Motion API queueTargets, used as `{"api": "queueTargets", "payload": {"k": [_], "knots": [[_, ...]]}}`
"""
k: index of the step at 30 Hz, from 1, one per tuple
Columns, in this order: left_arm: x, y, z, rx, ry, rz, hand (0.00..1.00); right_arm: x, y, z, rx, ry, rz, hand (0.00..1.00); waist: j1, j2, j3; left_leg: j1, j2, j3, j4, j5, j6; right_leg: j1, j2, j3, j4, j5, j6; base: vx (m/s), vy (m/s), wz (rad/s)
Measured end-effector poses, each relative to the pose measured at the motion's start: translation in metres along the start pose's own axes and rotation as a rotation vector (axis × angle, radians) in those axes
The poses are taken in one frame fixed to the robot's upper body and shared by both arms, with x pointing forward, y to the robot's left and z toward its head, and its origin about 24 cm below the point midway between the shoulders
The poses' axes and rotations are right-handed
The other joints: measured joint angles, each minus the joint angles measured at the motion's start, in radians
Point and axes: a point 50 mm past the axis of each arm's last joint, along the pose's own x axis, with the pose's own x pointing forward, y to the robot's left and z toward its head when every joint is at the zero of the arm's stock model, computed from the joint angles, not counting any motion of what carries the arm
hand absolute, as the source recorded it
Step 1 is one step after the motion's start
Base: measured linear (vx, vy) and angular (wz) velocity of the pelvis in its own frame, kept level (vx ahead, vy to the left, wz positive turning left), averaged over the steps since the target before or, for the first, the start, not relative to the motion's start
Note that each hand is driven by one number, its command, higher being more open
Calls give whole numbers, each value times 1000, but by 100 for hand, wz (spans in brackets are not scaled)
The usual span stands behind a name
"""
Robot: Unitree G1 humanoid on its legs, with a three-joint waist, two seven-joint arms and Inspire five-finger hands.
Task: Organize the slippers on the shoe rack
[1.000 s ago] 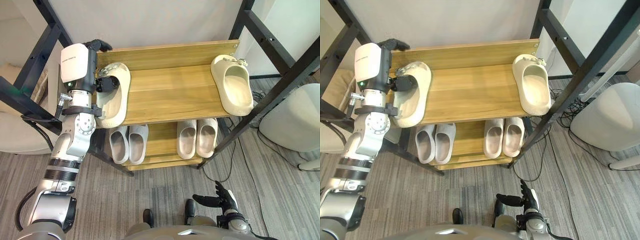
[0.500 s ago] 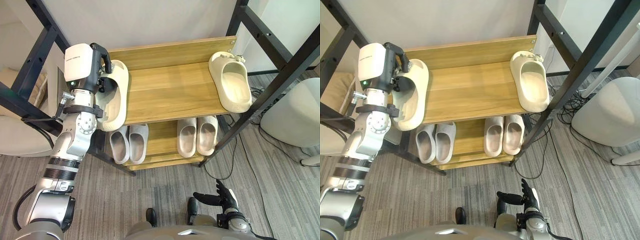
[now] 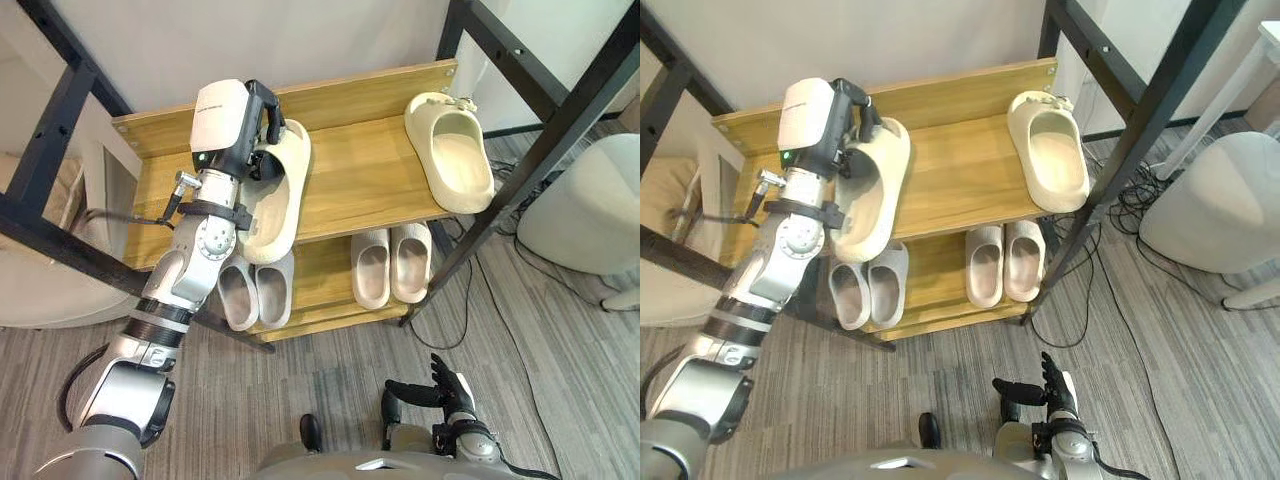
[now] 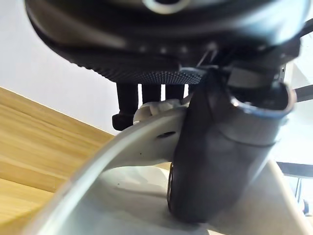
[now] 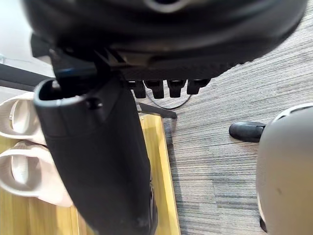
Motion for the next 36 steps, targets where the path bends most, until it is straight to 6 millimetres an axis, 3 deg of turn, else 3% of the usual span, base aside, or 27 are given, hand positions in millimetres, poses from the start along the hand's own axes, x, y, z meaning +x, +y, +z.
{"api": "queueTargets", "payload": {"k": [14,15,27,36], "knots": [[24,-10,17,-91,10,15,0,1,0,7,62,-31,-23,100,-45,14,17,-2,-10,45,6,-18,11,-27,-7,54,0,11,12,2,14,-11],[25,-11,18,-93,9,17,100,1,0,7,62,-34,-23,100,-46,14,19,-3,-11,46,9,-21,12,-27,-8,55,0,11,12,-21,15,-3],[43,-14,41,-220,-1,67,100,1,0,9,114,-42,-33,100,-65,13,41,-14,-26,52,14,-28,20,-39,-22,63,2,16,20,-2,2,-1],[43,-26,52,-355,12,30,100,1,-1,9,119,-41,-37,100,-65,13,45,-10,-36,43,27,-31,26,-25,-37,57,2,21,28,-12,4,3]]}}
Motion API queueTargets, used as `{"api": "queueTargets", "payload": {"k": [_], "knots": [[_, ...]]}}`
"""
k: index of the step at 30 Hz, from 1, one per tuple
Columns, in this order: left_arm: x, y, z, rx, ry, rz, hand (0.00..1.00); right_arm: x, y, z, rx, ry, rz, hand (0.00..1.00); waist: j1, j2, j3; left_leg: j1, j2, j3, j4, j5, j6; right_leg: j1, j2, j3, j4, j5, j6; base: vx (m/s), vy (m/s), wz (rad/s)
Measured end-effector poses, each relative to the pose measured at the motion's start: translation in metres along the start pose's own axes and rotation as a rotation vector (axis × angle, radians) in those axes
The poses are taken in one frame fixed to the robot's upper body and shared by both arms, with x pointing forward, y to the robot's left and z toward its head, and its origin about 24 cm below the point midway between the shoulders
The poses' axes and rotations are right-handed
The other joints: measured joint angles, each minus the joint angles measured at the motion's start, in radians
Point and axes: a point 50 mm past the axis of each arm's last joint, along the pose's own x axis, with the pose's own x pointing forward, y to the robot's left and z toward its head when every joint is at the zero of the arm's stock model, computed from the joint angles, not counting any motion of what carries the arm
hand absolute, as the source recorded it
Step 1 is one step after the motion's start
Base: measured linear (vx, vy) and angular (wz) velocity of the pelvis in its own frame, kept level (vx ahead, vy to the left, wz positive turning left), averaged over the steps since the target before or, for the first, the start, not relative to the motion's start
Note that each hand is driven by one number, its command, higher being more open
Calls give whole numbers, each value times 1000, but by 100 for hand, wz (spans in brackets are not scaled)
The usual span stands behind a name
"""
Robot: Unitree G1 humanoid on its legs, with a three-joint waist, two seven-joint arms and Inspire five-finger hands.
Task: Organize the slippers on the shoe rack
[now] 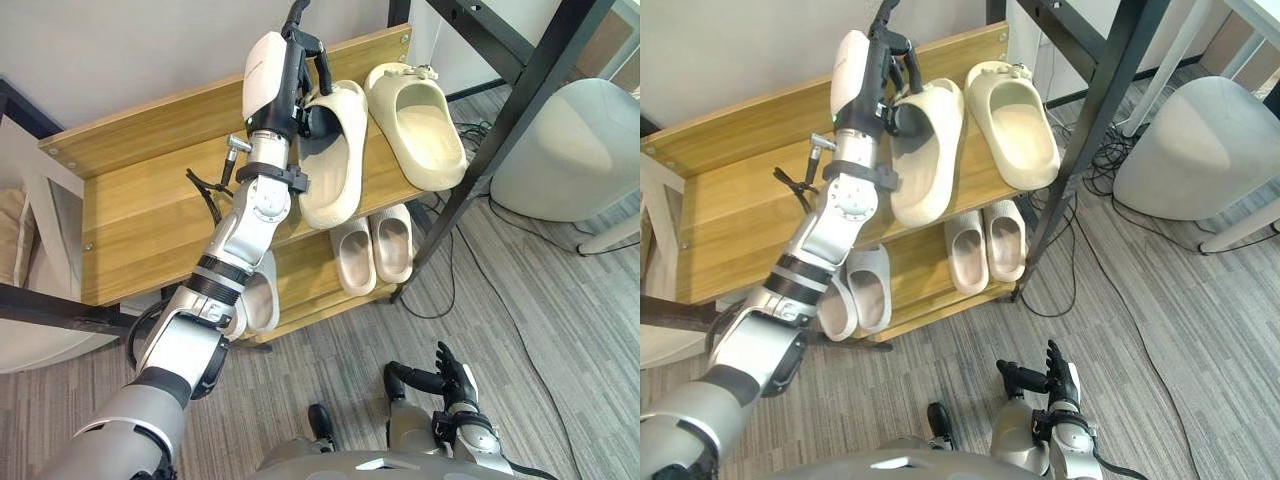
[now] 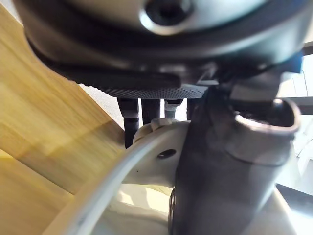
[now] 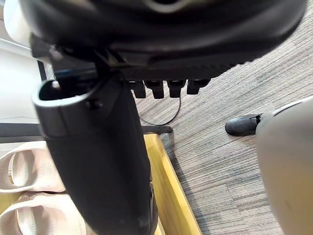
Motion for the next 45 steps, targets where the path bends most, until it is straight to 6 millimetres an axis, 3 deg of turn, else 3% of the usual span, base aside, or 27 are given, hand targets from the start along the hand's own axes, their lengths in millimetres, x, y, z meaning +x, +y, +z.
{"api": "queueTargets", "payload": {"k": [13,22,35,45], "knots": [[-2,-12,2,-90,28,-42,100,0,-1,-1,-3,6,-2,100,1,0,0,5,-5,-16,12,1,2,20,-8,-15,0,3,4,-5,0,4],[-6,-15,-5,-82,48,-55,100,0,-2,-1,-5,9,-10,100,0,0,0,17,-8,-36,12,2,4,39,-5,-43,-3,-3,-4,-6,-4,6],[-9,-23,0,-6,-6,-93,100,4,-5,-1,-22,20,-18,100,-2,0,0,38,0,-40,-4,3,3,56,-1,-61,-3,-9,-11,0,0,0],[-19,-27,-4,-38,11,-28,100,3,-18,-7,-55,49,-52,100,-5,0,0,39,2,-40,-4,3,3,58,0,-63,-3,-9,-11,0,0,0]]}}
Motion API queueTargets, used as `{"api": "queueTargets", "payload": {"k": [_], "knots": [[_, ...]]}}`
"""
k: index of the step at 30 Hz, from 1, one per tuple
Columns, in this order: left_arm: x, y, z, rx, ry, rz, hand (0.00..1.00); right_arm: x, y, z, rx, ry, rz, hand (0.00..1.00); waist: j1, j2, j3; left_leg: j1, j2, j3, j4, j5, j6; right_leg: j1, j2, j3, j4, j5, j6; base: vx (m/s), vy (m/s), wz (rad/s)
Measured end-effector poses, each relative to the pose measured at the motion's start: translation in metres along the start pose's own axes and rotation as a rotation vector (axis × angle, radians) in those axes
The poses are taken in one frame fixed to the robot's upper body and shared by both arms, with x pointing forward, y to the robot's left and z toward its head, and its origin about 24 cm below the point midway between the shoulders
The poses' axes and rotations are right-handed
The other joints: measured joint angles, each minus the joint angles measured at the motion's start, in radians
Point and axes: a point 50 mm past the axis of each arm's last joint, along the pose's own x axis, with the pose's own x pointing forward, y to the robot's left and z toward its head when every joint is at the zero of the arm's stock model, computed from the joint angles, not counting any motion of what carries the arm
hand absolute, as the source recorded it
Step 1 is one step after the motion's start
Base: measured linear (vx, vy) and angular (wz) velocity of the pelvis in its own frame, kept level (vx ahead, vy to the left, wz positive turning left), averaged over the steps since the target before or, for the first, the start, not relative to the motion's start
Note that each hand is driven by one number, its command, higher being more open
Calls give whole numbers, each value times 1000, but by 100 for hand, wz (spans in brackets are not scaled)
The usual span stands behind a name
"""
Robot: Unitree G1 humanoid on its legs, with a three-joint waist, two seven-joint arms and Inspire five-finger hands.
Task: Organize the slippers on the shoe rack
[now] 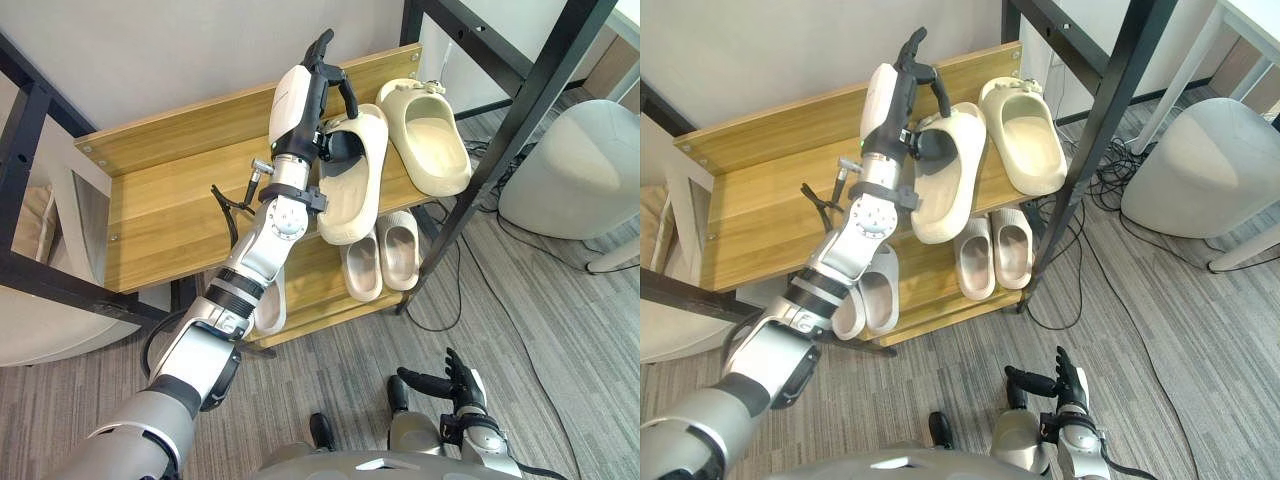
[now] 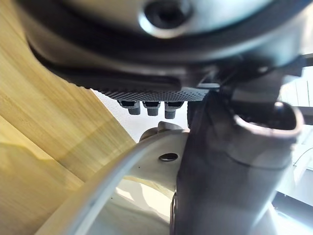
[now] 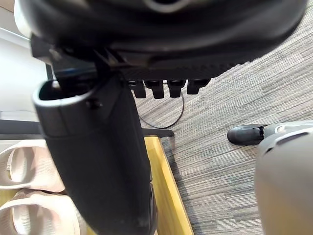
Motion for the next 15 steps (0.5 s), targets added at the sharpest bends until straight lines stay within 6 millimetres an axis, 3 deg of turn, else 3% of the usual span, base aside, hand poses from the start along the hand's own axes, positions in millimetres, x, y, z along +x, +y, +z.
{"api": "queueTargets", "payload": {"k": [9,15], "knots": [[-9,1,2,94,-38,19,100,-5,-4,-14,-36,46,-7,100,-6,-3,4,2,1,0,0,0,0,1,1,0,0,0,0,0,0,0],[-22,-9,-7,147,-11,-41,100,-6,-6,-18,-50,61,-5,100,-6,-8,11,9,1,-3,-1,1,-1,10,0,-4,0,0,0,0,0,1]]}}
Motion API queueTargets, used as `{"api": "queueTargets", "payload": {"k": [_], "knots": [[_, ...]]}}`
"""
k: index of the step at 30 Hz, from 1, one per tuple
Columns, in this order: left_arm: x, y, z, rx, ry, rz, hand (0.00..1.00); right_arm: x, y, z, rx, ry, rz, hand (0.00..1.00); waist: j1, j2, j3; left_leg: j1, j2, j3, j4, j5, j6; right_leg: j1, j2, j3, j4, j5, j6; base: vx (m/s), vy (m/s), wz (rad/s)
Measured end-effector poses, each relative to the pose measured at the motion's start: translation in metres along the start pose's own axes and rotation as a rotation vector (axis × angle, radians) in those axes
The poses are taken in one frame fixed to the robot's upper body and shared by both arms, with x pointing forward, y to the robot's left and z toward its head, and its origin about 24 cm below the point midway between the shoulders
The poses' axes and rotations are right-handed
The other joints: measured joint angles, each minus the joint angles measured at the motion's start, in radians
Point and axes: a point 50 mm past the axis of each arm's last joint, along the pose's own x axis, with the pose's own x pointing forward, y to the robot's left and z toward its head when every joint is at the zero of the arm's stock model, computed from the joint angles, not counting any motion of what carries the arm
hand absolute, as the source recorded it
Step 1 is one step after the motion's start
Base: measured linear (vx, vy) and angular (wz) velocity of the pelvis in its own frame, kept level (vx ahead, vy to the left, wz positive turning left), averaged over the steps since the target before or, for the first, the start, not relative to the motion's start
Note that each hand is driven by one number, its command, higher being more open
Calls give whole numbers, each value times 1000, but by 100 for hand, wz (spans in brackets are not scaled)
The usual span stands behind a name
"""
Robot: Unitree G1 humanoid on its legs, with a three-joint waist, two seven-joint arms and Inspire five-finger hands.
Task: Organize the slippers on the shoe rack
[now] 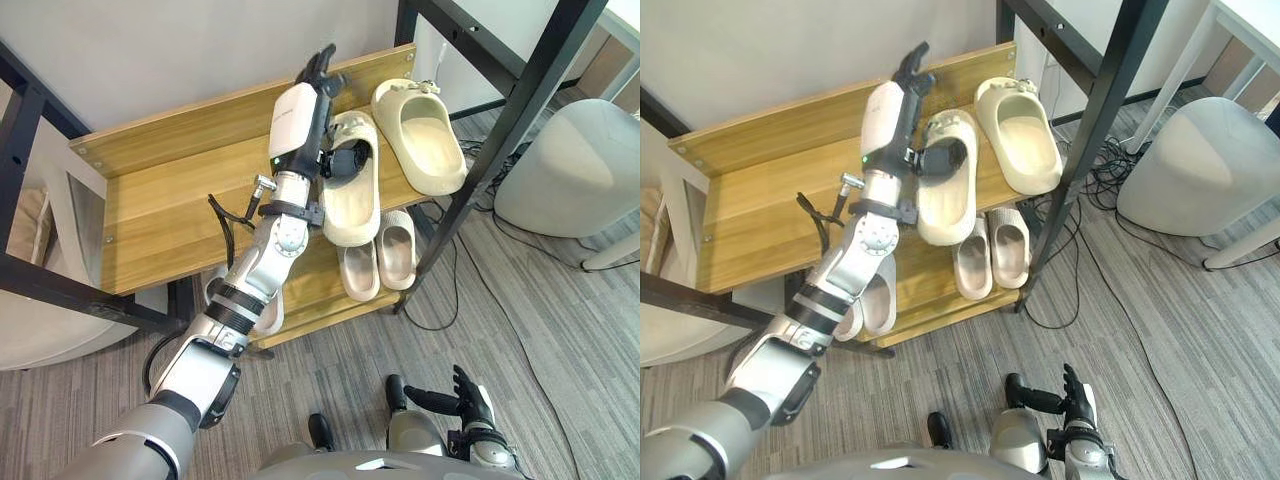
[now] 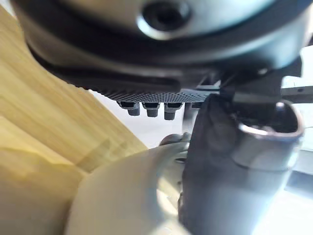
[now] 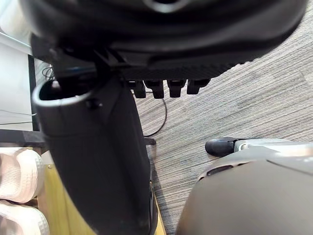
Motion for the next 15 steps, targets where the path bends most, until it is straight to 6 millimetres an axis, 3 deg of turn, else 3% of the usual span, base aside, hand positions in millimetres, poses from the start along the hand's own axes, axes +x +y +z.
{"api": "queueTargets", "payload": {"k": [15], "knots": [[0,-2,2,-8,-8,-13,100,0,0,-4,-4,18,0,100,-1,-1,1,0,0,-14,-2,3,-2,6,0,-19,0,-1,1,0,0,2]]}}
